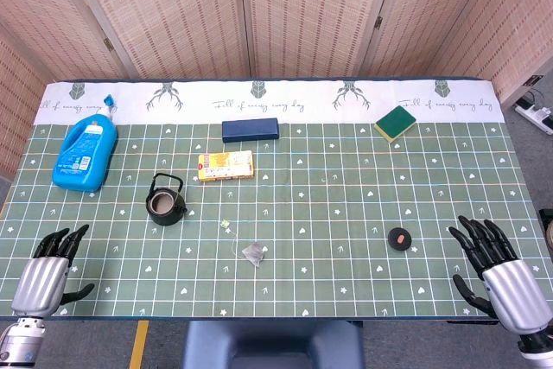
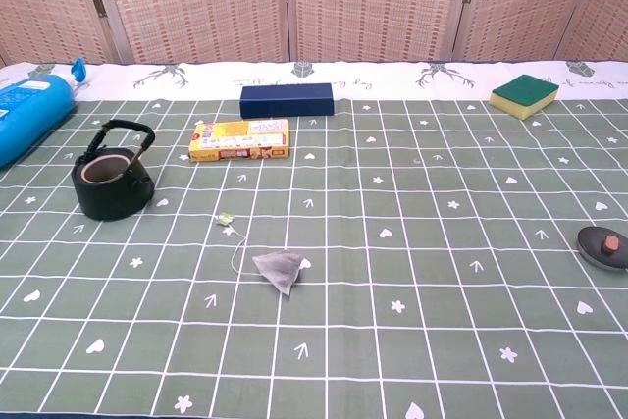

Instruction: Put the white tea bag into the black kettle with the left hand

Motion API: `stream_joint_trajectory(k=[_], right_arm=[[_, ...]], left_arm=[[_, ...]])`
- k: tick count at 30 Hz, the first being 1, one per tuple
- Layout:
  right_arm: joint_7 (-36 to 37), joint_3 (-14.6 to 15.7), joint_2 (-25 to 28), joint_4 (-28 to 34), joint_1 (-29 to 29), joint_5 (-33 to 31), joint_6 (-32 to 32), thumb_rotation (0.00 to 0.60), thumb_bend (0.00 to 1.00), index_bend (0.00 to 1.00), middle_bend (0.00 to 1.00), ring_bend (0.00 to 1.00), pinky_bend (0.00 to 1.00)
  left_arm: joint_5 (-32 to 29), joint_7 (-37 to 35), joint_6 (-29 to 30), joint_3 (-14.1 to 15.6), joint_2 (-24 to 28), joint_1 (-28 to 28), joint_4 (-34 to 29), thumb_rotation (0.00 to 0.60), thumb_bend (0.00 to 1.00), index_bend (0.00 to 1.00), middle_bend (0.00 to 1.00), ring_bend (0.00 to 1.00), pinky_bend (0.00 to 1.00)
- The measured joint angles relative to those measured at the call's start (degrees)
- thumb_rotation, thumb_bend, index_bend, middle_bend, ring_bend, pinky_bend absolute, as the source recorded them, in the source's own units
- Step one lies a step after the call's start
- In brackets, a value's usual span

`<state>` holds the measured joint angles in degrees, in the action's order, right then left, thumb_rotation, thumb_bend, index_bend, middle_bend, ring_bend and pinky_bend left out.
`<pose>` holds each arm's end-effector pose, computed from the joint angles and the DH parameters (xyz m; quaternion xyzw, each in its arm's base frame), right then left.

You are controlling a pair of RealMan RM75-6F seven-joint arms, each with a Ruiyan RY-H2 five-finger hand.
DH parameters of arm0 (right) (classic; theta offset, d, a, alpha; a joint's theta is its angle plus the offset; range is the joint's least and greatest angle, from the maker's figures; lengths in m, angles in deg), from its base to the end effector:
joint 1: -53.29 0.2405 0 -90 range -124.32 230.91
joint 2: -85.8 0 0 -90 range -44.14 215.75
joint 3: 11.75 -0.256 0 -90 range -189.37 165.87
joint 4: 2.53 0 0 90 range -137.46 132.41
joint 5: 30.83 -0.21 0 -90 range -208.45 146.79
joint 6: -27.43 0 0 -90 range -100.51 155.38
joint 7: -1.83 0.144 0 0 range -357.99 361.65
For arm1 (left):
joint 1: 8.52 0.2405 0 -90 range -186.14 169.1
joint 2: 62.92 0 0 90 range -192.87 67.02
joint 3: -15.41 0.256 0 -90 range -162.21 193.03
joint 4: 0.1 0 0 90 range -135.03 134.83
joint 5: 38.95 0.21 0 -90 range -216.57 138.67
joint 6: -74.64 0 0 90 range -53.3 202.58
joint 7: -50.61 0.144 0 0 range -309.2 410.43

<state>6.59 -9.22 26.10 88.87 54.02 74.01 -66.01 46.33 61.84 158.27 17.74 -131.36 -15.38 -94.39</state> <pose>-0.2874 -0.1336 0.1705 0.6655 -0.3332 0.4362 0.5058 -0.3003 0.1704 0.1171 -0.6423 -0.3833 -0.3360 0.5724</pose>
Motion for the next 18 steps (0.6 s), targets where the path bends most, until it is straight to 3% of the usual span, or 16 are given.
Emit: stream_joint_trajectory(k=[5, 9, 11, 13, 14, 16, 18], right_arm=[[-0.27, 0.18, 0.09, 0.16, -0.06, -0.39, -0.05, 0.6, 0.42, 0.0, 0.0, 0.0, 0.0], [-0.1, 0.42, 0.1, -0.01, -0.67, 0.22, -1.8, 0.6, 0.42, 0.0, 0.0, 0.0, 0.0], [0.6, 0.76, 0.16, -0.27, -1.04, 1.3, -3.27, 0.6, 0.42, 0.0, 0.0, 0.0, 0.0], [1.36, 1.15, 0.26, -0.63, -1.22, 2.54, -4.18, 0.6, 0.42, 0.0, 0.0, 0.0, 0.0], [1.94, 1.46, 0.37, -0.89, -1.22, 3.47, -4.48, 0.6, 0.42, 0.0, 0.0, 0.0, 0.0], [3.0, 1.92, 0.55, -1.35, -1.08, 4.99, -4.91, 0.6, 0.42, 0.0, 0.0, 0.0, 0.0], [3.83, 2.34, 0.61, -2.09, -0.92, 6.79, -5.77, 0.6, 0.42, 0.0, 0.0, 0.0, 0.0]], left_arm=[[0.46, -0.81, -0.94, -0.18, 0.03, -0.36, 0.08, 0.6, 0.13, 0.0, 0.21, 0.13, 0.2], [3.13, -2.01, -1.2, -0.24, -0.43, -1.31, 1.04, 0.6, 0.13, 0.0, 0.21, 0.15, 0.29], [4.89, -2.51, -2.05, -0.31, -0.57, -2.52, 1.47, 0.6, 0.14, 0.0, 0.3, 0.28, 0.44], [6.34, -3.47, -2.68, -0.51, -0.69, -3.72, 1.63, 0.6, 0.14, 0.0, 0.53, 0.54, 0.71], [7.06, -4.63, -2.83, -0.73, -0.87, -4.3, 1.76, 0.6, 0.14, 0.01, 0.61, 0.62, 0.78], [8.18, -7.13, -2.72, -1.27, -1.39, -5.26, 2.27, 0.6, 0.21, 0.12, 0.82, 0.81, 0.93], [9.52, -10.89, -2.36, -2.21, -2.45, -6.49, 3.38, 0.6, 0.31, 0.24, 0.92, 0.9, 0.99]])
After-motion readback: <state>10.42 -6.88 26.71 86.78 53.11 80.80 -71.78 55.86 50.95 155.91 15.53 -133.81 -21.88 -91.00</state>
